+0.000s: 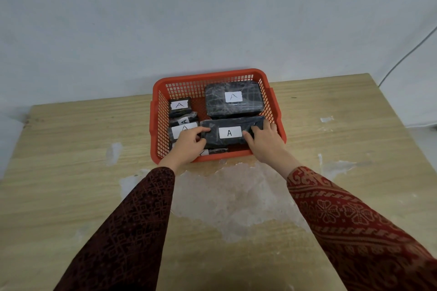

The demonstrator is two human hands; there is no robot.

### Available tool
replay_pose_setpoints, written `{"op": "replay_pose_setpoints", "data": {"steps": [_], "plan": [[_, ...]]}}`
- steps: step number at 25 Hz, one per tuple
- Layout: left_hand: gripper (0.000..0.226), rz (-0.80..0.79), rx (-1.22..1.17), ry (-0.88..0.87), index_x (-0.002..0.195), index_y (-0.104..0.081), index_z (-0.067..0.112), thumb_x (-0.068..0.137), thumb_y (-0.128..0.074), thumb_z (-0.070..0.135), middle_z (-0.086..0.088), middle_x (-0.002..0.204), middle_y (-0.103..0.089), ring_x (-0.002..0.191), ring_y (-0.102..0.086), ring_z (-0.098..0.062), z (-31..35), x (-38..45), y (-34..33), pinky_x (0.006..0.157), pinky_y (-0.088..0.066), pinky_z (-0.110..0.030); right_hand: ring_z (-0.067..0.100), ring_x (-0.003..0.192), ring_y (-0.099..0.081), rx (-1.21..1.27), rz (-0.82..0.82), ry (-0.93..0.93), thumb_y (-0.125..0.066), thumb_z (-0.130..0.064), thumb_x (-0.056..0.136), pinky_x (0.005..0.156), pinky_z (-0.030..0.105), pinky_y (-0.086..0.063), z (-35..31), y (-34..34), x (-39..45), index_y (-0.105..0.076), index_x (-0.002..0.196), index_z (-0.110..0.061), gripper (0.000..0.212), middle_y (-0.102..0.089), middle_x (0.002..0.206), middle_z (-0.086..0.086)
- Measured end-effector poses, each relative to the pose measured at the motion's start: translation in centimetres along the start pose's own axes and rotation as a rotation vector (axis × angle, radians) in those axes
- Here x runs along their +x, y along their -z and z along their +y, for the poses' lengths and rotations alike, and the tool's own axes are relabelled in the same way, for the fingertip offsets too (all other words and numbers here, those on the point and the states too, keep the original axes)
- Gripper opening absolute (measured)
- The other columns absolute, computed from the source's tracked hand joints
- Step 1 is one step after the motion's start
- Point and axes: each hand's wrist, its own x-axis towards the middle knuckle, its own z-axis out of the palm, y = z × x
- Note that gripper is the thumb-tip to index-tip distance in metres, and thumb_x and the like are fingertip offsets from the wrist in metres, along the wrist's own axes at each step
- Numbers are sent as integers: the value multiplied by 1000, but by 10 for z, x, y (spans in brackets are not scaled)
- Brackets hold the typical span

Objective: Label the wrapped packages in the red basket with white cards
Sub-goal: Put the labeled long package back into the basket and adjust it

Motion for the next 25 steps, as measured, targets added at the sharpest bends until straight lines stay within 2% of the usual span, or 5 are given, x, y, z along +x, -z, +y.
{"op": "replay_pose_setpoints", "data": {"steps": [2,8,14,18,25], "plan": [[41,-10,46,-32,131,-56,19,92,-48,8,1,88,-61,76,-57,-8,-2,1,2,57,-43,-5,42,124,-36,-8,21,24,-28,-47,98,101,47,-37,1,-2,-2,-53,128,-11,53,-38,142,23],[50,-70,609,-78,142,-43,23,94,-39,36,-10,135,-52,124,-39,-29,-3,5,-6,100,-32,-43,42,140,-22,-85,-214,25,-12,-48,98,113,50,-27,4,-1,11,-31,146,-18,60,-26,154,20],[63,85,493,96,148,-28,20,93,-41,47,-20,154,-26,142,-19,-33,-9,-2,-6,114,-21,-48,34,141,-22,3,-21,113,-21,-50,98,114,48,-27,8,-6,5,-42,141,-22,55,-29,155,13],[57,-11,422,94,140,-42,5,95,-47,39,-20,155,-21,144,-15,-32,-21,3,10,117,-14,-40,27,141,-28,-2,-167,283,-15,-60,94,112,48,-32,13,-2,3,-44,137,-37,57,-33,154,2],[41,-46,607,-75,135,-46,13,93,-51,12,-17,134,-41,122,-42,-38,-31,15,27,98,-42,-44,28,140,-30,-3,-197,267,-16,-65,91,113,49,-31,13,-2,4,-48,135,-36,61,-35,153,5]]}}
